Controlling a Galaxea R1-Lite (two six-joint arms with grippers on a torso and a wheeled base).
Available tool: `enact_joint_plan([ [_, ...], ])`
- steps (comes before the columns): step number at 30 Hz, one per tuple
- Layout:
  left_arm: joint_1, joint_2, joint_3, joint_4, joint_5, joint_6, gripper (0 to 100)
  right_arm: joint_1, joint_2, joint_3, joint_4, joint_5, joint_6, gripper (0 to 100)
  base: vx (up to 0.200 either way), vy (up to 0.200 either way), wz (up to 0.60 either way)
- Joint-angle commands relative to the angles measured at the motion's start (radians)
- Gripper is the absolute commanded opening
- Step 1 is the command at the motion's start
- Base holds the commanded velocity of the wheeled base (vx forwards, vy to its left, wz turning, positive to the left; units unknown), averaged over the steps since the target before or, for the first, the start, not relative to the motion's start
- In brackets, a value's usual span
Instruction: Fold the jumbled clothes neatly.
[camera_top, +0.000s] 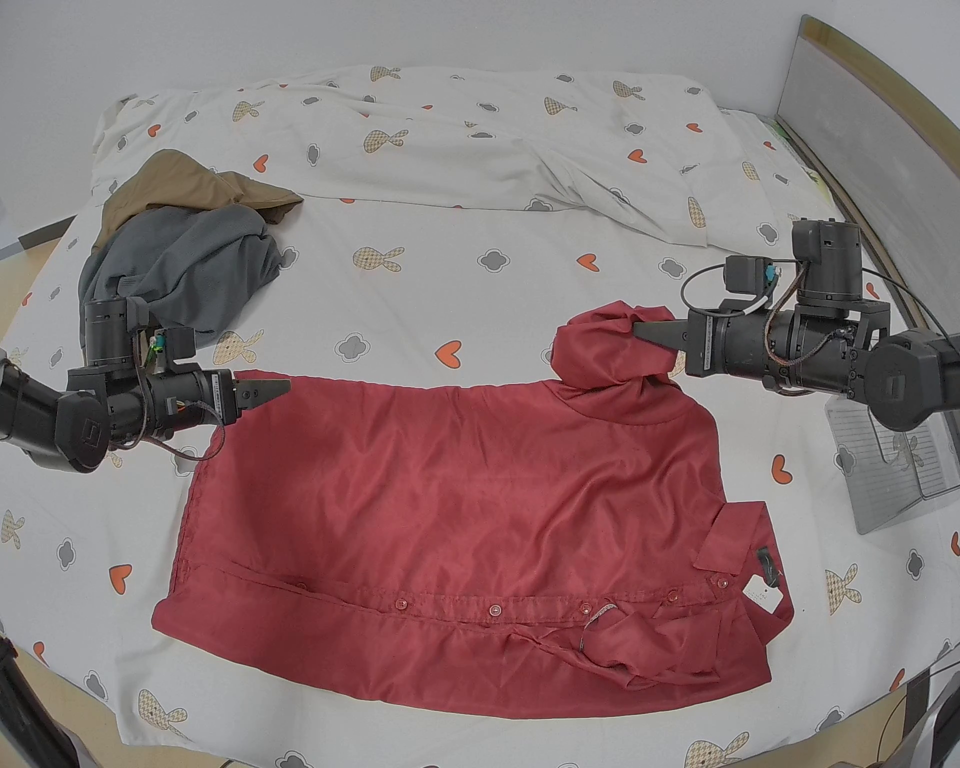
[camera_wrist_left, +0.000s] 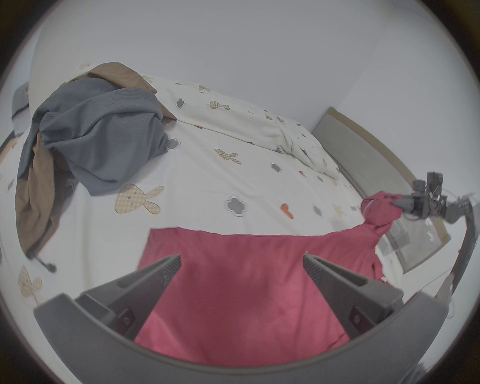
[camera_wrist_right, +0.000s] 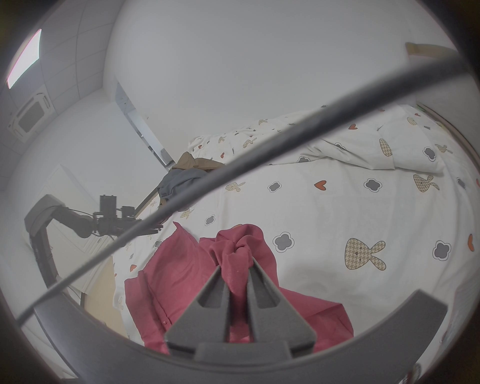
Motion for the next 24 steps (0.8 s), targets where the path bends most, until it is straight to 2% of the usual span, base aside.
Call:
enact_joint_plan([
  [1,0.055,0.121,-0.017,-0.050,-0.022,0.091,100,0.010,-0.035,0.032,-0.002,0.001,0.000,0,0.000,0.000,0.00],
  [9,0.056,0.121,-0.043,-0.053,-0.024,0.104,100,0.029,-0.052,0.061,-0.002,-0.001,0.001,0,0.000,0.000,0.00],
  [16,0.059,0.117,-0.083,-0.051,-0.024,0.153,100,0.044,-0.087,0.112,-0.004,-0.005,0.001,0,0.000,0.000,0.00],
  [21,0.065,0.110,-0.089,-0.048,-0.018,0.250,100,0.048,-0.102,0.127,-0.002,-0.005,0.001,0,0.000,0.000,0.00],
  [22,0.065,0.107,-0.087,-0.045,-0.015,0.299,100,0.050,-0.102,0.131,-0.002,-0.007,0.001,0,0.000,0.000,0.00],
  [24,0.065,0.106,-0.087,-0.045,-0.013,0.318,100,0.053,-0.104,0.132,-0.002,-0.007,0.001,0,0.000,0.000,0.00],
])
